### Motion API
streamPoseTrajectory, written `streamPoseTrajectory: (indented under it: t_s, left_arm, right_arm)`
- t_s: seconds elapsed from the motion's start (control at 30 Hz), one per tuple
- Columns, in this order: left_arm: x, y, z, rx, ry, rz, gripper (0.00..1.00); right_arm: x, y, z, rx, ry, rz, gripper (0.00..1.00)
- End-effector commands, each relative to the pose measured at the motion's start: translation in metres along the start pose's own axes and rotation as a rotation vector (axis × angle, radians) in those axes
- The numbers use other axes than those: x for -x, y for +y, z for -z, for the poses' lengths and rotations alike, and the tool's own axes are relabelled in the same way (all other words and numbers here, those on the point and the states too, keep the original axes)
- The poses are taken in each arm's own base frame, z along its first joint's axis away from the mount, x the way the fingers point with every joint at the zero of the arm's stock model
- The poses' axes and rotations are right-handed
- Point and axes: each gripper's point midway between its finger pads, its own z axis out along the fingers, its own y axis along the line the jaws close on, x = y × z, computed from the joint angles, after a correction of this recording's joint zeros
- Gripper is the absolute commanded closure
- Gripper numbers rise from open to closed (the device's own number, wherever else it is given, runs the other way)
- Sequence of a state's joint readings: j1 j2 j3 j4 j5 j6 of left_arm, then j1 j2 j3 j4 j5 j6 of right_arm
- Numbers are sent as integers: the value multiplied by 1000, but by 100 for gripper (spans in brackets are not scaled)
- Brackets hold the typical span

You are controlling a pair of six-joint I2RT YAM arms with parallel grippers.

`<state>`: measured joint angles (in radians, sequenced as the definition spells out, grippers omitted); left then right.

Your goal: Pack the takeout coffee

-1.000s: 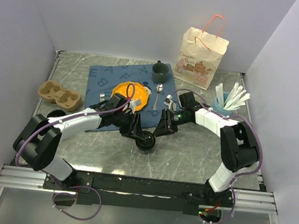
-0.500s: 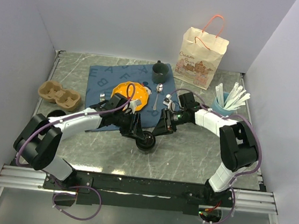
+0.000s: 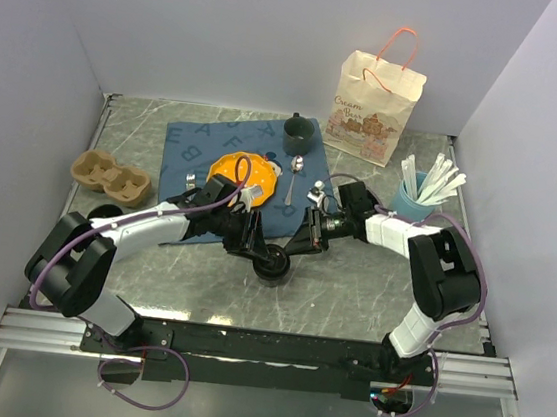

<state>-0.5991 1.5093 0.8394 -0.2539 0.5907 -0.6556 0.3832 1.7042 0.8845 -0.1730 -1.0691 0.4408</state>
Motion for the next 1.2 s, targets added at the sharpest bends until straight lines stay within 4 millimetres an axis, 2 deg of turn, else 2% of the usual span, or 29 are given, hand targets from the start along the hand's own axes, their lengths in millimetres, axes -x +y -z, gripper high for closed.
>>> streamPoseTrajectory:
  t_s: [0.0,0.1,0.17,0.33,0.4,0.5,0.57,0.83,0.97,1.17]
  left_arm:
    - [-55,114,-8,435,117,87,53]
    - [-59,120,-9,458,130,102,54]
    - [-60,118,-10,456,135,100,54]
    - [-57,113,-8,441,121,91,54]
    - [-56,111,-8,436,117,92,54]
    - [-56,111,-8,432,110,95,54]
    - [-55,110,-8,431,104,97,54]
    - [-51,105,-10,405,74,113,54]
    - [-51,104,-9,400,71,115,54]
    - [-52,101,-11,381,62,133,54]
  right_arm:
    - [-39,-67,-13,-206,17,-135,76]
    - [-50,-76,-14,-216,30,-168,75]
    - [-50,-73,-14,-200,26,-162,74]
    - [-25,-36,-3,-165,9,-88,70]
    - [-3,-14,5,-149,-25,-37,67]
    - [9,10,16,-142,-54,4,62]
    - [6,17,21,-139,-51,10,59]
    - [-23,21,28,-120,-28,13,60]
    - [-34,20,28,-110,-8,9,60]
    - [-40,16,20,-112,10,-3,60]
